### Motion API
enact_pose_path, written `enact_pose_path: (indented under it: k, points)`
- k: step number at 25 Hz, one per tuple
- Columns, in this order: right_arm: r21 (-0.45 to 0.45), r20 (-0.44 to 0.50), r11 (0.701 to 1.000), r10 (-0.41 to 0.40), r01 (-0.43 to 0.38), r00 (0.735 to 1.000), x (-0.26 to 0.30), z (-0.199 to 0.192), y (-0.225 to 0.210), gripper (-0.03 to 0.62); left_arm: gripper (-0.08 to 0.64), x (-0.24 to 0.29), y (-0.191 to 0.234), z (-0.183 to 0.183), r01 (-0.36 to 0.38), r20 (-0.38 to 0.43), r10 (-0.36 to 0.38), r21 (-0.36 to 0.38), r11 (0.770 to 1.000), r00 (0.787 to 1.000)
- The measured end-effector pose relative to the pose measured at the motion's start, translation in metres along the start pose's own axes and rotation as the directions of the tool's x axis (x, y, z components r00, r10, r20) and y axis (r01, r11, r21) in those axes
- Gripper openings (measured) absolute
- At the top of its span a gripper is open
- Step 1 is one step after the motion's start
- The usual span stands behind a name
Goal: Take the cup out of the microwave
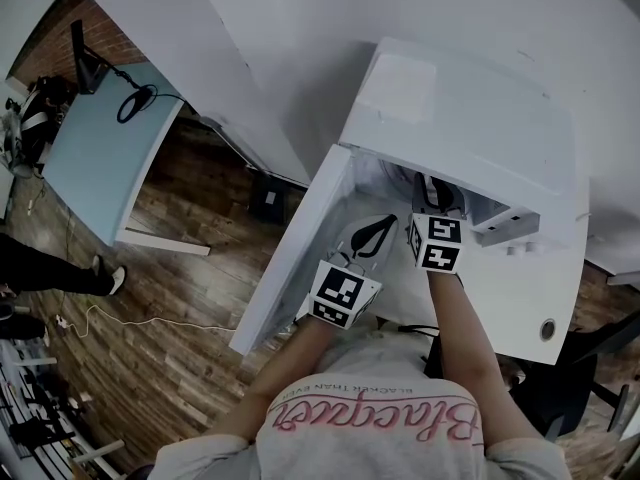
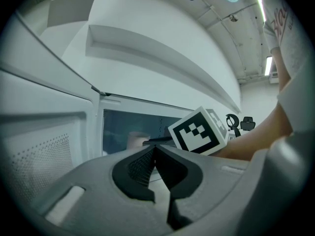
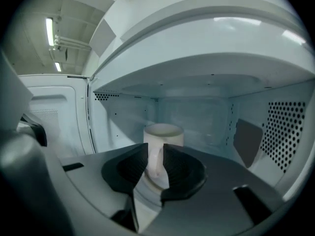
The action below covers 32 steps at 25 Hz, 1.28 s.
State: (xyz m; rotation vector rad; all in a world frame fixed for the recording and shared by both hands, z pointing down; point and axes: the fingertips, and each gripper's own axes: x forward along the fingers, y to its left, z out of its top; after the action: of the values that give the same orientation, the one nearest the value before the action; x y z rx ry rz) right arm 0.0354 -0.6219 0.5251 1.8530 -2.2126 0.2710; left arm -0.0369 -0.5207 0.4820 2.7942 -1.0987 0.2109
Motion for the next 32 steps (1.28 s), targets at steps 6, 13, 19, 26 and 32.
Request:
enact_pose_path:
  k: [6, 13, 19, 26, 32]
  points:
    - [-0.024, 0.005, 1.000, -0.011, 0.011, 1.000, 0.008, 0.001, -0.002, 0.093, 0.005, -0.001, 0.001, -0.003, 0.010, -0.011, -0.010, 0.010, 1.000, 1.000]
    - [-0.023, 0.002, 1.000, -0.020, 0.020, 1.000, 0.011, 0.001, -0.011, 0.057, 0.005, -0.003, 0.003, -0.006, 0.007, -0.012, -0.007, 0.013, 1.000, 1.000]
    - [-0.010, 0.002, 1.000, -0.024, 0.024, 1.000, 0.008, 0.000, -0.012, 0.055, 0.005, -0.004, 0.003, -0.003, 0.003, 0.000, -0.003, 0.005, 1.000, 1.000]
    - [-0.018, 0.002, 1.000, 0.002, -0.002, 1.000, 0.000, -0.001, -0.008, 0.055, 0.005, -0.006, 0.003, -0.003, -0.005, 0.008, 0.005, -0.001, 1.000, 1.000]
    - [-0.023, 0.013, 1.000, 0.021, -0.021, 1.000, -0.011, 0.000, -0.006, 0.055, 0.005, -0.007, -0.004, -0.001, -0.005, 0.014, 0.005, -0.001, 1.000, 1.000]
